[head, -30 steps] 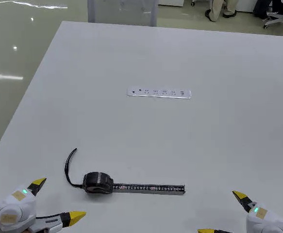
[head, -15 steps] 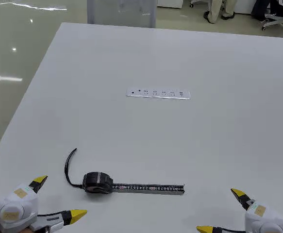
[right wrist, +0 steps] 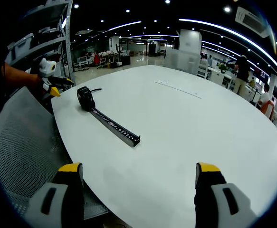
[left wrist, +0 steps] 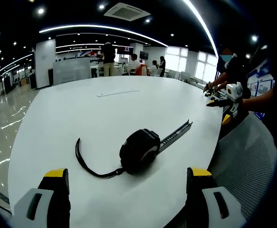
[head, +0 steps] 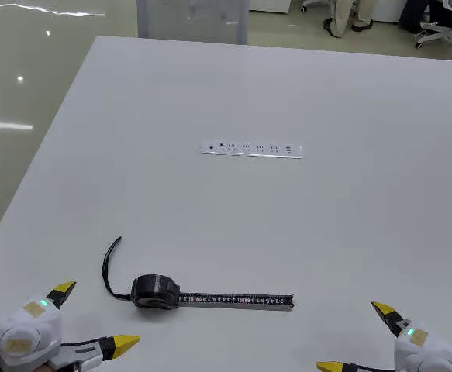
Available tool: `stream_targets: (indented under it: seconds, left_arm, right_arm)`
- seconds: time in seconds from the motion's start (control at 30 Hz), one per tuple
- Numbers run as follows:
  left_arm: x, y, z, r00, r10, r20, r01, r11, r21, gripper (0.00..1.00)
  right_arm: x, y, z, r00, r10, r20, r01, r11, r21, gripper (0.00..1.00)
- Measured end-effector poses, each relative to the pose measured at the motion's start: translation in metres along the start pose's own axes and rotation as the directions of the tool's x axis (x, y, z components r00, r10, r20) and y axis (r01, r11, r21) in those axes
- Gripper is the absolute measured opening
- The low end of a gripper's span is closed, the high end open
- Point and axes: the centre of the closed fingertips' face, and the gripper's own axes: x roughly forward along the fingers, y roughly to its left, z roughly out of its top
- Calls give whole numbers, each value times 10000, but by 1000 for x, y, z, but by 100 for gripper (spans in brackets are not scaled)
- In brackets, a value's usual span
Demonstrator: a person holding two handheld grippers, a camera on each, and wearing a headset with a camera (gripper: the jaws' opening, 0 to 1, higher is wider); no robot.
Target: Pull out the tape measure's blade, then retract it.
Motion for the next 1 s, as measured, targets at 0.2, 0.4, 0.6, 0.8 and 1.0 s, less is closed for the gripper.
stream_targets:
  seconds: [0.2, 0.4, 0.6, 0.8, 1.0]
  left_arm:
    - [0, 0, -2, 9999, 71, -95, -72, 10000, -52, 100]
    - [1, -2, 0, 9998, 197, -85, -200, 9993, -312, 99]
    - [13, -10, 19, 9978, 658, -30, -659, 9948, -778, 96]
    - [35, -30, 23, 9974, 637, -350, -668, 9932, -956, 96]
    - [50, -47, 18, 9959, 574, -701, -664, 9887, -1342, 96]
  right_arm:
    - [-1, 2, -1, 10000, 64, -24, -65, 10000, -44, 100]
    - [-2, 0, -2, 9996, 209, -208, -215, 9994, -270, 100]
    - [6, -9, 13, 9978, 479, -462, -528, 9925, -1102, 99]
    - [18, -16, 23, 9911, 891, -994, -1079, 9729, -2043, 96]
    - [33, -15, 30, 9779, 1398, -1555, -1760, 9519, -2507, 96]
